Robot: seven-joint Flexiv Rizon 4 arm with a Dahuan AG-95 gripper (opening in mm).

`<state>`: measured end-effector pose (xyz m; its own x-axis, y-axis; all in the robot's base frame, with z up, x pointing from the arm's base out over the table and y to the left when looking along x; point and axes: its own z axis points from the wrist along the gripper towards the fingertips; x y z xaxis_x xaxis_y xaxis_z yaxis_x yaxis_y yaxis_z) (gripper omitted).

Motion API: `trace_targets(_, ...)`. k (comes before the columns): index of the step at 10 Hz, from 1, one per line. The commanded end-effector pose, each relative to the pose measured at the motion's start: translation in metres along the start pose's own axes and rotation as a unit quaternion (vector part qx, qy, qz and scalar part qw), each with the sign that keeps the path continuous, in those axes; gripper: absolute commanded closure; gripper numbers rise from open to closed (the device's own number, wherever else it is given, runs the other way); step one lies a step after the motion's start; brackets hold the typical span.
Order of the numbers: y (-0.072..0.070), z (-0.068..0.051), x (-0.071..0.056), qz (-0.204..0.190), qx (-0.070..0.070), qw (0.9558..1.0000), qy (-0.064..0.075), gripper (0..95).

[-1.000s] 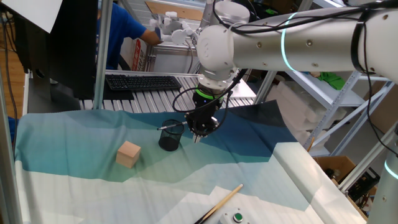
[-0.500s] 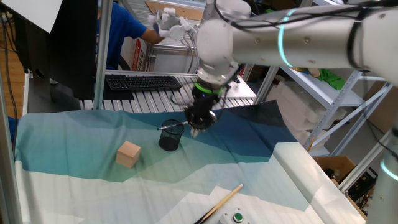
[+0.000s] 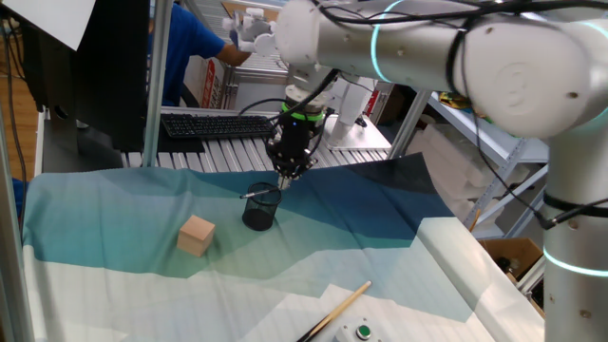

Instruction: Put the pen into the pen holder

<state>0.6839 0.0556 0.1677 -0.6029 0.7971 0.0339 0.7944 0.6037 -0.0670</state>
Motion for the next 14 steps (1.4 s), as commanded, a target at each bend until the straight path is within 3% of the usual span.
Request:
trace_targets(1, 0.007, 0.0, -0.004, 0.004, -0.004, 1.0, 0.003, 95.0)
trace_targets(4, 0.022, -0.001, -0.019, 0.023, -0.012, 0.9996, 0.01, 95.0)
trace_targets(8, 0.041, 0.003, -0.03, 0.064, -0.018, 0.9978, 0.006, 95.0)
trace_targets(10, 0.05, 0.008, -0.035, 0.109, -0.024, 0.9938, 0.007, 95.0)
trace_targets(14, 0.06, 0.018, -0.038, 0.169, -0.057, 0.9838, 0.012, 95.0)
